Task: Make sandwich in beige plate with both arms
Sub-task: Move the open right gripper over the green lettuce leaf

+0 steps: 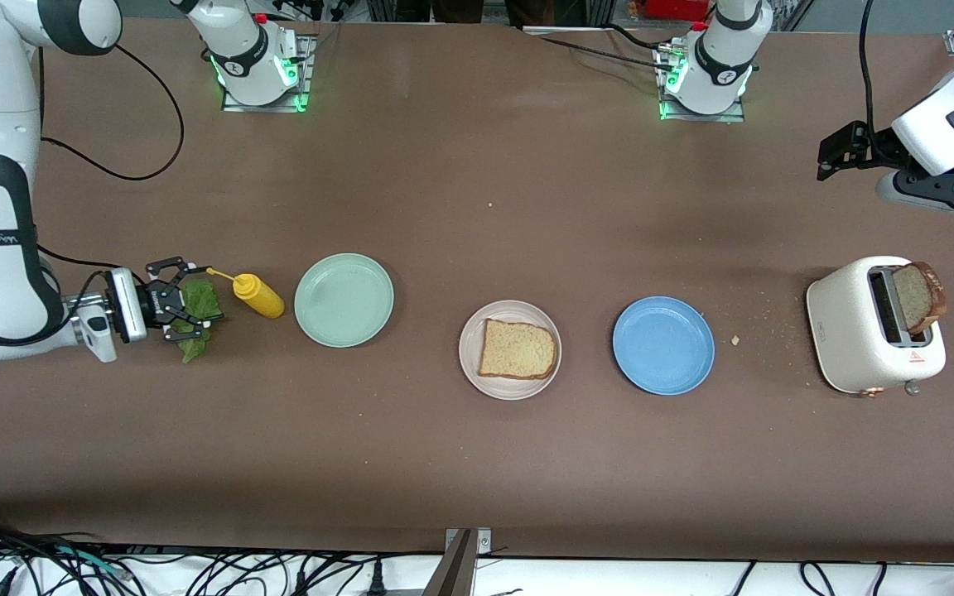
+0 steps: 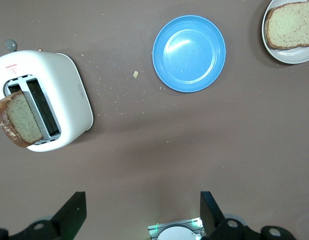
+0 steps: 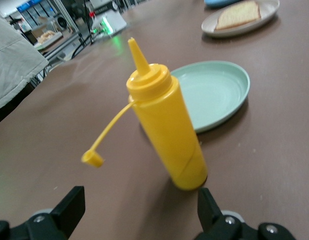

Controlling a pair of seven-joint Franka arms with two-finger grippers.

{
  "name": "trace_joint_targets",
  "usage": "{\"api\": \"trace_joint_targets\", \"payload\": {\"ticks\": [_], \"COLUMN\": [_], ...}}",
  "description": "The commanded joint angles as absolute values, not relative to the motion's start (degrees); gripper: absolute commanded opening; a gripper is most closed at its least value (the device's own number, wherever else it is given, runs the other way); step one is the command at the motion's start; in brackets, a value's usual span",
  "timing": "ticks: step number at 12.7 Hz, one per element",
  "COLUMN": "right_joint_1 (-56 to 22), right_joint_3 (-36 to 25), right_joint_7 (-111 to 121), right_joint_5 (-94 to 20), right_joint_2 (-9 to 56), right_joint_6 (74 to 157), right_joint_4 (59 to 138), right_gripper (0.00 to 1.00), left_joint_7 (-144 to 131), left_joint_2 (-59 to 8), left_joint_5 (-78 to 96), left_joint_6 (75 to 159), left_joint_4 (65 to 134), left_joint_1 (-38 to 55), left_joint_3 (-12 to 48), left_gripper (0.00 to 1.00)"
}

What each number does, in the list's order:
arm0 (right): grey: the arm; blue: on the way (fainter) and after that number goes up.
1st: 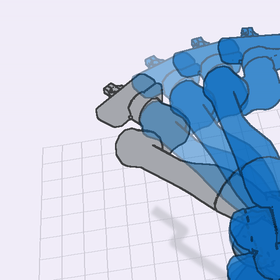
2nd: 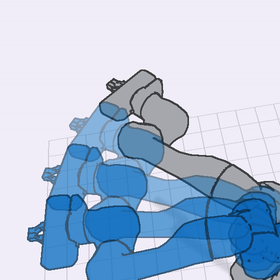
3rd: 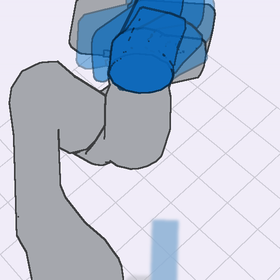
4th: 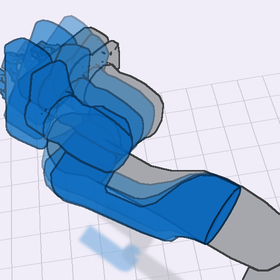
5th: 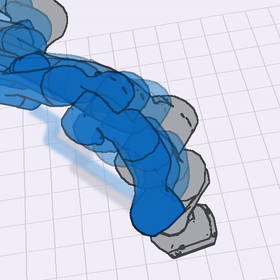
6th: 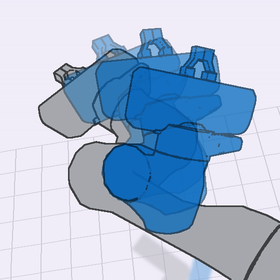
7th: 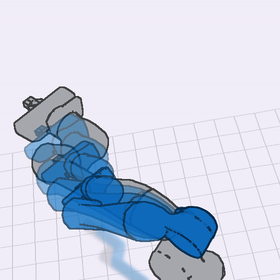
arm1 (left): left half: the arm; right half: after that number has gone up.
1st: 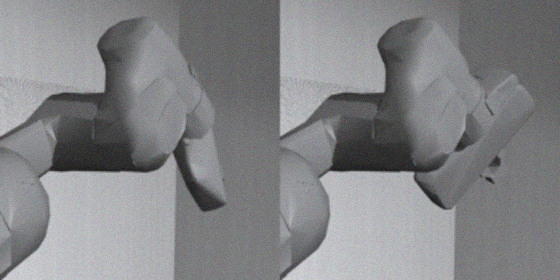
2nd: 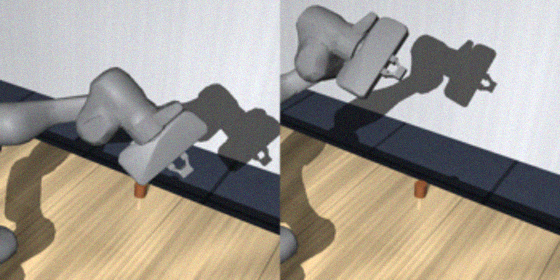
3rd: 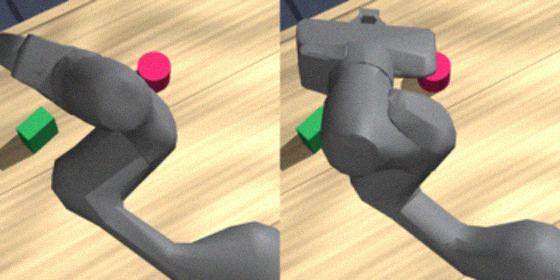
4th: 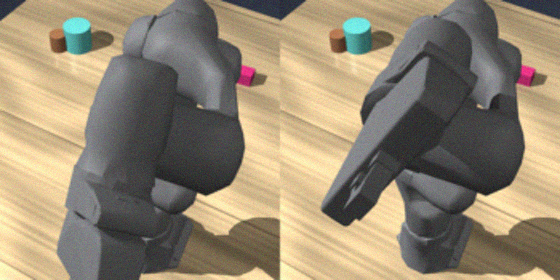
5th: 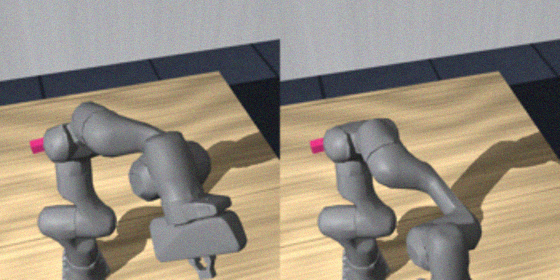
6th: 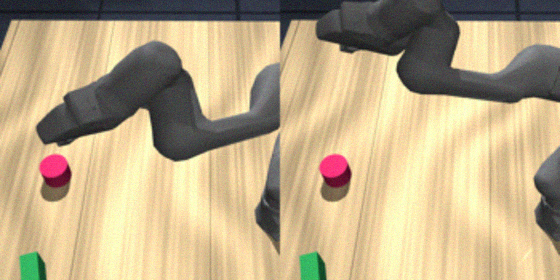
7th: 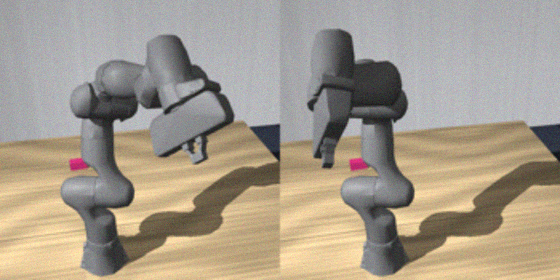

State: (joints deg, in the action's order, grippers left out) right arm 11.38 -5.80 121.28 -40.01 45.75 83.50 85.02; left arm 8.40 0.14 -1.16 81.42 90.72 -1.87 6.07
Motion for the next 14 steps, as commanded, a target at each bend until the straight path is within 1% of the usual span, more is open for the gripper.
{"api": "trace_joint_targets", "payload": {"ticks": [1,4,6,9,14], "right_joint_1": [11.6,11.7,11.6,11.6,10.7], "right_joint_3": [-7.9,-8.4,-9.8,-10.1,-10.1], "right_joint_7": [113.3,103.0,95.7,89.2,68.2], "right_joint_5": [-34.3,-27.4,-21.5,-19.0,-11.4], "right_joint_2": [41.1,37.0,34.0,32.6,28.3], "right_joint_6": [83.1,84.1,87.5,89.1,91.3], "right_joint_4": [85.6,85.9,86.2,86.5,87.1], "right_gripper": [1.00,1.00,1.00,1.00,1.00], "left_joint_7": [9.6,9.6,9.6,9.4,9.3], "left_joint_2": [0.5,0.6,0.8,0.7,0.7], "left_joint_5": [-1.0,-1.1,-1.0,-1.1,-1.1], "left_joint_6": [79.4,79.3,78.4,78.1,78.0], "left_joint_4": [90.4,90.4,90.3,90.2,89.7], "left_joint_1": [-1.9,-1.8,-1.8,-1.8,-1.7], "left_joint_3": [6.1,6.1,6.2,7.6,7.6], "left_gripper": [1.00,1.00,1.00,1.00,1.00]}}
